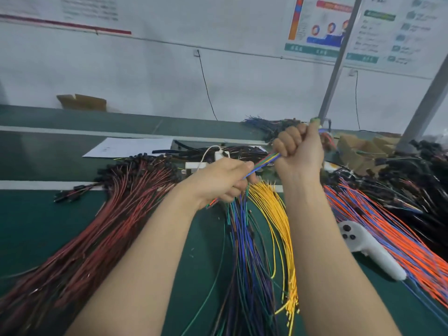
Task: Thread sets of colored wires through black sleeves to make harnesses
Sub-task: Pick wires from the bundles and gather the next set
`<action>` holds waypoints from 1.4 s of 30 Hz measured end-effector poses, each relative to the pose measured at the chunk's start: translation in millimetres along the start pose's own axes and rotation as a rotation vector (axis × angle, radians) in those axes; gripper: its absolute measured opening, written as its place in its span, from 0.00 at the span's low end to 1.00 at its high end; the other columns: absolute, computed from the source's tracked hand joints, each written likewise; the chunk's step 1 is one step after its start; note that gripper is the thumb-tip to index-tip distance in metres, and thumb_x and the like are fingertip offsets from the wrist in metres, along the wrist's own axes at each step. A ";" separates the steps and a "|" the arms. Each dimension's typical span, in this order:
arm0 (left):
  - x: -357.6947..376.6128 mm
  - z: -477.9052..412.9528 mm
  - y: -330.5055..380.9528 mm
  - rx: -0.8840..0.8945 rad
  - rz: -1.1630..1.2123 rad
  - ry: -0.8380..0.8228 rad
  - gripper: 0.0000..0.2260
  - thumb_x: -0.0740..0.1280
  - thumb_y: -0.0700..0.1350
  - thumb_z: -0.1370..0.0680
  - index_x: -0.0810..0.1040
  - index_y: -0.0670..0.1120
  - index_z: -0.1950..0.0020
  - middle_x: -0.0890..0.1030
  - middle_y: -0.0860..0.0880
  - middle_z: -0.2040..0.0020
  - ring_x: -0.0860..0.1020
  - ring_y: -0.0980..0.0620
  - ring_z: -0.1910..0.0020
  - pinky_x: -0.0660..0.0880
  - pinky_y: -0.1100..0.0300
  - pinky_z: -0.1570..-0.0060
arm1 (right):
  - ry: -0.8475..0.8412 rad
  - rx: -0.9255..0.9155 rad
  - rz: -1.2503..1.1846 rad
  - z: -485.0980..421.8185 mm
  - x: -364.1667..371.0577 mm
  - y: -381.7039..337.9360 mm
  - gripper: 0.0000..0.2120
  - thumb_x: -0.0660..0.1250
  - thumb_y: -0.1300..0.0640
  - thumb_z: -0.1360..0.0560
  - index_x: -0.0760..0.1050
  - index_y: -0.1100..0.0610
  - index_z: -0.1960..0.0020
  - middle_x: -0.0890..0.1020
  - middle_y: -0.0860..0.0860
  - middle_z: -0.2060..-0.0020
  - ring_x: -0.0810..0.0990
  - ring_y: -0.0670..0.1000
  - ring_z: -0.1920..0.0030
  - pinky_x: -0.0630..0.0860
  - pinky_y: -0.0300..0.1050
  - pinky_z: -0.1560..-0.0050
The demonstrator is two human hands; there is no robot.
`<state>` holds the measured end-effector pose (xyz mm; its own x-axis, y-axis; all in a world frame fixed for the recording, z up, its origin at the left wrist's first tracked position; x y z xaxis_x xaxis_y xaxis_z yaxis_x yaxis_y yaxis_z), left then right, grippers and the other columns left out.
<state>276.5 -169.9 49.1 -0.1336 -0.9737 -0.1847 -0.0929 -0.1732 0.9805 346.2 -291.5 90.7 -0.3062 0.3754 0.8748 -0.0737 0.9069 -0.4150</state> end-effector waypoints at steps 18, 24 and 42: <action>33.2 -45.8 -43.7 -0.102 0.668 0.547 0.10 0.54 0.32 0.20 0.73 0.40 0.53 0.79 0.42 0.58 0.79 0.51 0.63 0.79 0.58 0.61 | 0.095 0.124 0.054 1.5 -57.9 36.8 0.22 0.50 0.45 0.17 0.59 0.54 0.67 0.57 0.45 0.83 0.55 0.43 0.84 0.50 0.36 0.82; 37.5 -67.7 -46.9 -0.012 0.781 0.529 0.11 0.52 0.34 0.19 0.73 0.42 0.51 0.81 0.42 0.53 0.78 0.48 0.56 0.74 0.57 0.57 | 0.134 0.130 -0.007 -17.4 -76.1 44.7 0.23 0.51 0.44 0.18 0.58 0.54 0.69 0.56 0.46 0.83 0.54 0.43 0.85 0.50 0.34 0.83; 11.7 -208.4 -89.1 0.067 -0.741 0.337 0.19 0.51 0.55 0.18 0.72 0.46 0.60 0.80 0.44 0.62 0.79 0.40 0.59 0.75 0.50 0.56 | 0.397 -0.157 0.055 -163.3 -146.9 20.2 0.24 0.49 0.44 0.17 0.61 0.54 0.67 0.57 0.46 0.81 0.53 0.45 0.83 0.50 0.34 0.81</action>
<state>488.8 -196.8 -26.4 0.2882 -0.6037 -0.7433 -0.1011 -0.7911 0.6033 544.6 -297.0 -5.4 0.0852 0.4408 0.8935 0.0871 0.8901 -0.4474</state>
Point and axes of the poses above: each hand's wrist, its own z-axis away from the middle knuckle, its own x-axis out of the palm, y = z × x, the point moved 2 cm from there along -z, towards the middle knuckle
